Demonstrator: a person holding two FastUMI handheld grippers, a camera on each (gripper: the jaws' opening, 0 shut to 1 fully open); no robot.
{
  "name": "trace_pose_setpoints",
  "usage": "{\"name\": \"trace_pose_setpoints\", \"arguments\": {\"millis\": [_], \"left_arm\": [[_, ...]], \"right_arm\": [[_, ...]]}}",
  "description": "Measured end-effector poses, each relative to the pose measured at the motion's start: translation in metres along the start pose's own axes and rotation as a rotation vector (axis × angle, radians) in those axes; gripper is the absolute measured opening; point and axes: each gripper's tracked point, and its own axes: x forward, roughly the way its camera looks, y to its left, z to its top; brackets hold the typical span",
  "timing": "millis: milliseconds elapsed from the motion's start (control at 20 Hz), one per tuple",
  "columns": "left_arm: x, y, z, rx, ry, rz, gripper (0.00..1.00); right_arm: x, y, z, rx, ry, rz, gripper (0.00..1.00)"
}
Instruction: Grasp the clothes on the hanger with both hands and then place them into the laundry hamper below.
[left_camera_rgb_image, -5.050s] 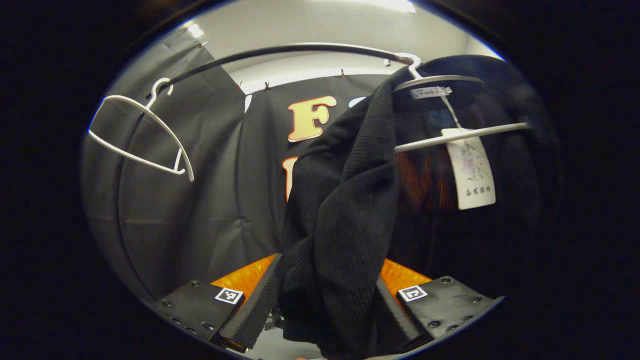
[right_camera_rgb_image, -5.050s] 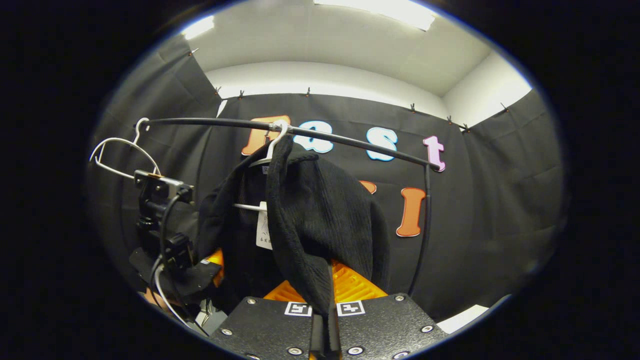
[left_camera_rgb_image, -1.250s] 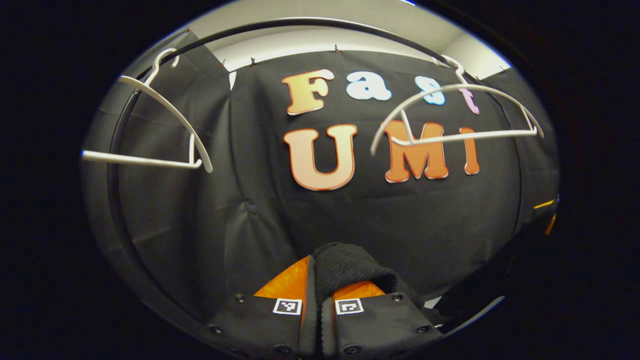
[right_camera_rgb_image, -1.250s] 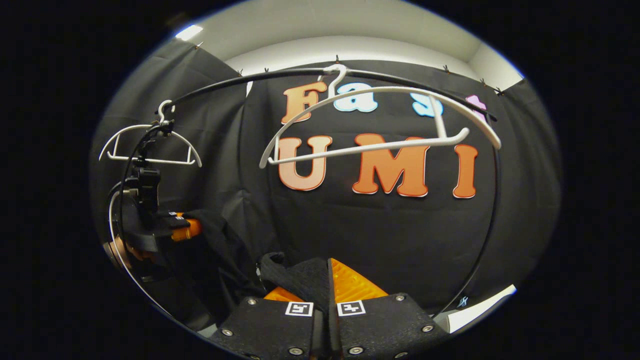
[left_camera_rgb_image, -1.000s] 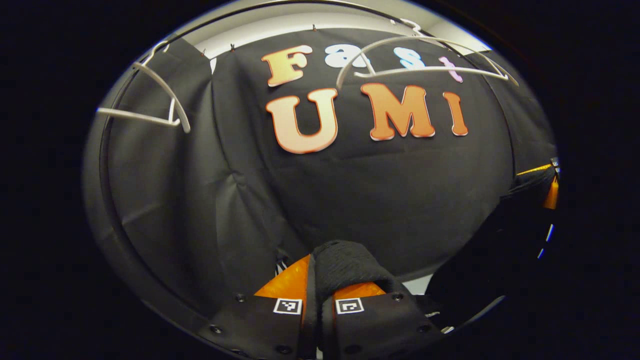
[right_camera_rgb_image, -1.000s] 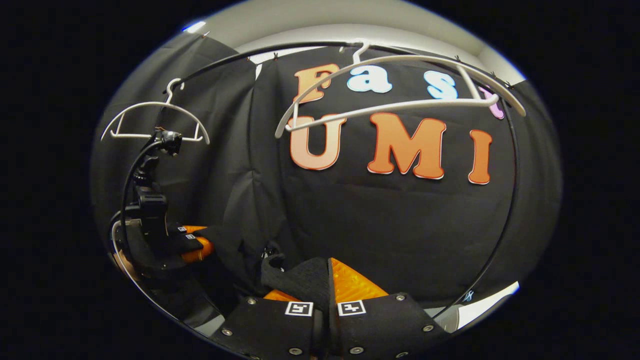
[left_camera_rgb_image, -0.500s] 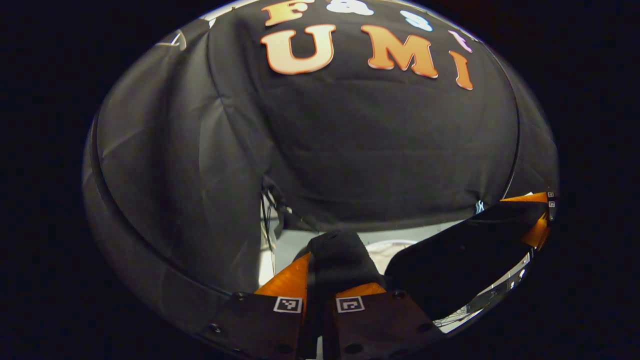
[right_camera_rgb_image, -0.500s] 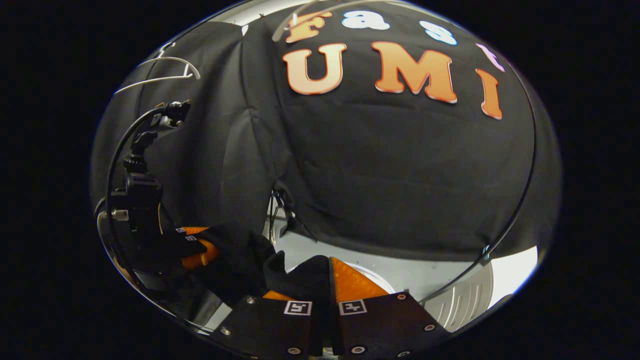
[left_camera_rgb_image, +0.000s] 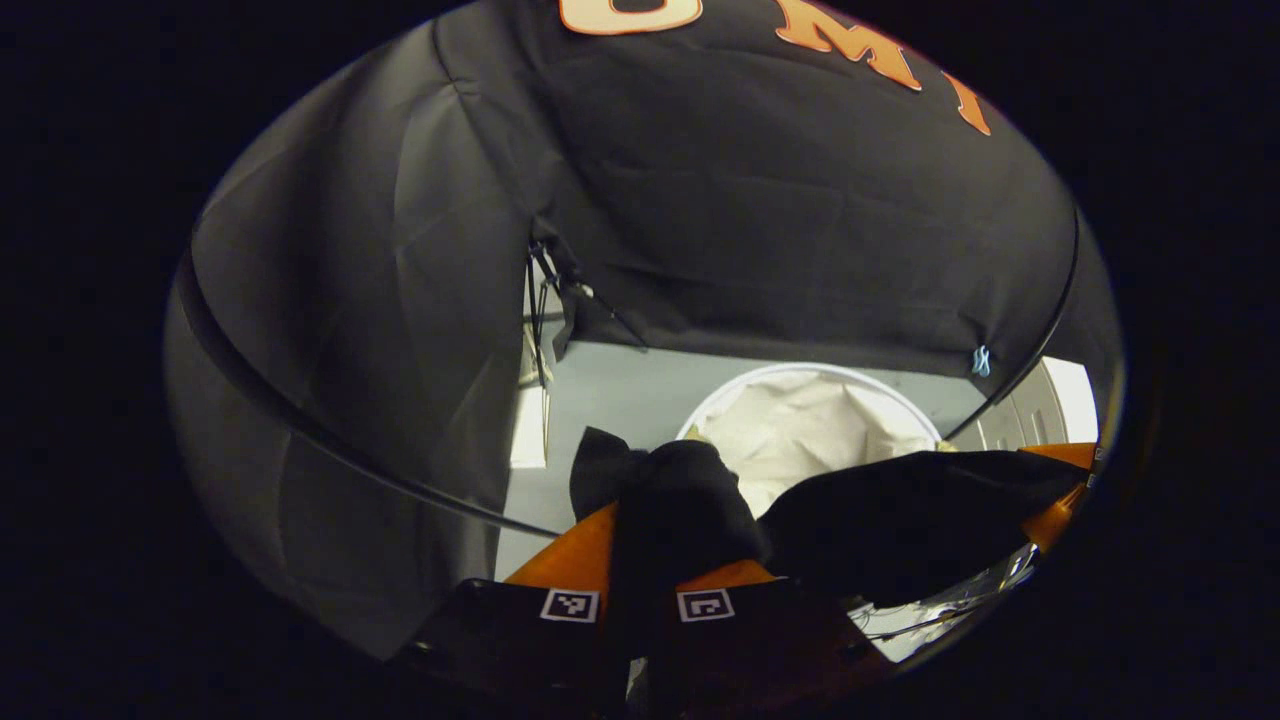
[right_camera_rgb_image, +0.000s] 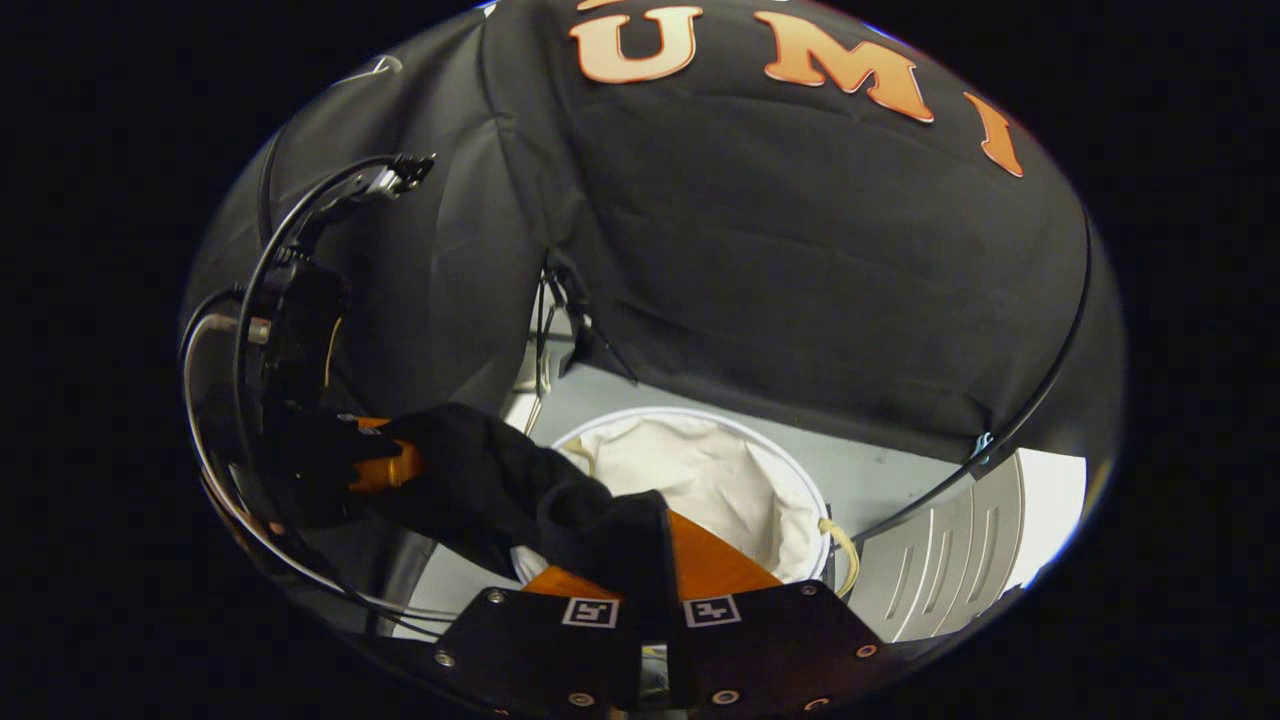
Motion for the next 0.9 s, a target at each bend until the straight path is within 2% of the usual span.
{"name": "trace_pose_setpoints", "arguments": {"millis": [50,100,150,200,250,400,450,600,750,900], "left_arm": [[0.002,0.001,-0.007,0.014,0.024,0.0,0.18],[0.003,0.004,-0.017,0.021,0.044,0.006,0.28],[0.001,0.003,-0.022,0.027,0.061,0.008,0.27],[0.002,0.001,-0.029,0.027,0.084,0.004,0.43],[0.002,-0.001,-0.036,0.02,0.105,-0.003,0.53],[0.008,0.002,-0.059,0.0,0.146,0.001,0.88],[0.006,0.002,-0.064,-0.007,0.156,0.003,1.0],[-0.002,0.001,-0.065,-0.026,0.141,-0.013,0.99],[-0.014,-0.003,-0.063,-0.039,0.104,-0.037,0.96],[-0.027,-0.002,-0.057,-0.055,0.064,-0.048,0.99]], "right_arm": [[0.003,0.002,-0.007,0.0,0.018,0.002,0.12],[0.007,0.005,-0.012,0.001,0.028,0.005,0.12],[0.011,0.007,-0.016,0.006,0.037,0.009,0.13],[0.006,0.011,-0.016,0.016,0.043,0.023,0.16],[0.007,0.013,-0.024,0.028,0.048,0.03,0.28],[0.005,0.009,-0.035,0.044,0.075,0.016,0.47],[0.004,0.009,-0.041,0.052,0.089,0.015,0.69],[0.0,0.006,-0.057,0.079,0.124,0.01,0.94],[-0.007,-0.001,-0.066,0.115,0.134,0.001,0.94],[-0.015,-0.011,-0.065,0.139,0.118,-0.023,0.94]]}}
